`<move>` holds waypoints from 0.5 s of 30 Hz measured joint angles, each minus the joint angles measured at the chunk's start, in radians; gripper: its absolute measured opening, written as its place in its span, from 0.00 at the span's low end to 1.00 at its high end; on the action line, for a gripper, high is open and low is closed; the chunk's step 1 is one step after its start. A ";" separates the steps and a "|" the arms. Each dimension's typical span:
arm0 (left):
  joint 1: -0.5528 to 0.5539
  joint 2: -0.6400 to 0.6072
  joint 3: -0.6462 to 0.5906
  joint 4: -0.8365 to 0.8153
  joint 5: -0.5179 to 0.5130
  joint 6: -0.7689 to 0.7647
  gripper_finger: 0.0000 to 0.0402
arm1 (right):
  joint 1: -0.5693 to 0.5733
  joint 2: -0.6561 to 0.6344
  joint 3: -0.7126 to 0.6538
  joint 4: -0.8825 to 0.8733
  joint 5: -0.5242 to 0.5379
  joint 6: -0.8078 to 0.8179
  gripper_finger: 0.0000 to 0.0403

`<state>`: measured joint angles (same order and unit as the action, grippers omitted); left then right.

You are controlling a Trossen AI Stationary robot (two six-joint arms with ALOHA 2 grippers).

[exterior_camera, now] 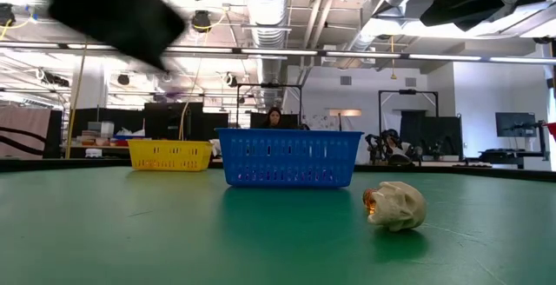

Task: Sort Halloween decoration
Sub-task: Put the witch hat toy into the blue bin

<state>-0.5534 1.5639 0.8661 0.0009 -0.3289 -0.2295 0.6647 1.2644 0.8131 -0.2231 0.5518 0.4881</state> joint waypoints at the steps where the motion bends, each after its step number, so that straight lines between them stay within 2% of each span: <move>1: 0.039 0.000 0.000 0.059 0.017 0.057 0.00 | 0.000 0.000 0.000 0.000 0.000 0.006 0.37; 6: 0.205 -0.001 0.001 0.243 0.083 0.195 0.00 | 0.000 0.000 0.000 -0.003 0.000 0.009 0.37; 13: 0.371 0.011 0.001 0.211 0.202 0.155 0.01 | 0.000 0.000 0.000 -0.017 -0.001 -0.019 0.37; 15: 0.390 0.015 0.000 0.204 0.197 0.157 0.05 | 0.000 0.000 0.000 -0.034 -0.001 -0.022 0.37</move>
<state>-0.1630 1.5785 0.8659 0.2046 -0.1320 -0.0720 0.6648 1.2644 0.8131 -0.2576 0.5510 0.4660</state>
